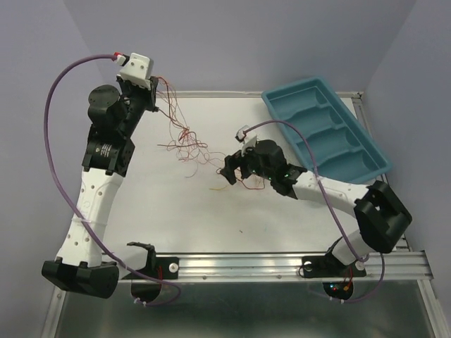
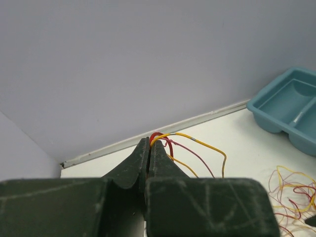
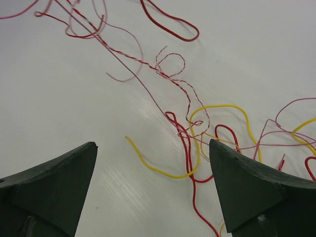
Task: Untangle the cables
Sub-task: Untie the cable.
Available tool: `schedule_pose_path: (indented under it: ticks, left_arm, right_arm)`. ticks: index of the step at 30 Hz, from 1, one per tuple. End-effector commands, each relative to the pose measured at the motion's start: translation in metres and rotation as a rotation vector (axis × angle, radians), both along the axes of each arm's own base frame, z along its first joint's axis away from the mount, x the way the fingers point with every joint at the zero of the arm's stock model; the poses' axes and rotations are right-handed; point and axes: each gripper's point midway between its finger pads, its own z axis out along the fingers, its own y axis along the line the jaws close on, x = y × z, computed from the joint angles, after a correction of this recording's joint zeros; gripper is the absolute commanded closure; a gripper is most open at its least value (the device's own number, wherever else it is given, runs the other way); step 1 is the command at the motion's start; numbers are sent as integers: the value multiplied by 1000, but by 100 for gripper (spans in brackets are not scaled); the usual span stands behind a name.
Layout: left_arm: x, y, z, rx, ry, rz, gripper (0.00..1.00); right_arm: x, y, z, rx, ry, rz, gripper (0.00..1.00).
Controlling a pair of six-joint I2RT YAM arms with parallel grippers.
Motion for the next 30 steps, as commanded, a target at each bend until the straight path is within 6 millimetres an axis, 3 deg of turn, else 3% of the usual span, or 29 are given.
schedule_pose_path:
  ticks: [1,3,4,6,7,8,9,10,11,12,15,16,19,20,21,22,23,24,25,27,28,30]
  left_arm:
    - [-30,-3,70,-36,-149,-45,97]
    - [-30,-2,81,-41,-146,-40,97]
    - [-39,0,106,-52,-196,-39,97]
    - [-38,4,124,-63,-217,-13,97]
    - [-51,13,156,-88,-286,17,97]
    - [-56,21,173,-102,-324,55,97]
    - [-51,41,184,-142,-341,169,97]
    - [-71,56,218,-181,-427,226,97]
    - [-78,68,232,-197,-466,282,97]
    - [-92,93,256,-254,-542,407,97]
    - [-123,136,285,-343,-678,628,97]
    - [-133,149,290,-400,-719,694,97]
    - [-143,165,291,-424,-742,792,97]
    - [-134,168,283,-415,-705,832,97]
    - [-130,168,280,-404,-688,838,97]
    - [-111,162,266,-369,-638,822,97]
    - [-105,149,263,-330,-629,737,97]
    - [-94,140,252,-299,-608,699,97]
    - [-62,129,218,-246,-525,674,97]
    - [-45,124,193,-221,-471,661,97]
    - [-27,120,168,-192,-410,661,97]
    - [-5,109,137,-143,-336,619,97]
  right_arm:
    - [35,19,27,6,-120,-42,0]
    - [53,20,6,-34,-95,-107,0]
    - [61,18,-1,-55,-94,-149,0]
    - [73,14,-27,-105,-52,-215,3]
    - [78,12,-29,-112,-53,-242,8]
    - [82,8,-34,-129,-50,-274,10]
    - [83,6,-39,-133,-37,-296,12]
    - [87,0,-42,-146,-35,-339,23]
    - [88,-4,-44,-150,-31,-361,31]
    - [88,-8,-46,-153,-20,-387,47]
    - [90,-27,-41,-157,-8,-504,78]
    - [87,-33,-41,-155,-1,-528,81]
    - [81,-49,-32,-116,18,-606,81]
    - [81,-63,-18,-97,-4,-676,81]
    - [77,-74,-18,-82,4,-721,83]
    - [75,-84,-11,-73,-12,-766,83]
    - [70,-87,8,-26,-28,-763,85]
    - [65,-88,10,-23,-31,-741,87]
    - [63,-88,15,-5,-33,-727,87]
    - [56,-94,37,51,-54,-726,91]
    - [53,-98,42,57,-62,-732,88]
    - [49,-100,56,61,-91,-704,77]
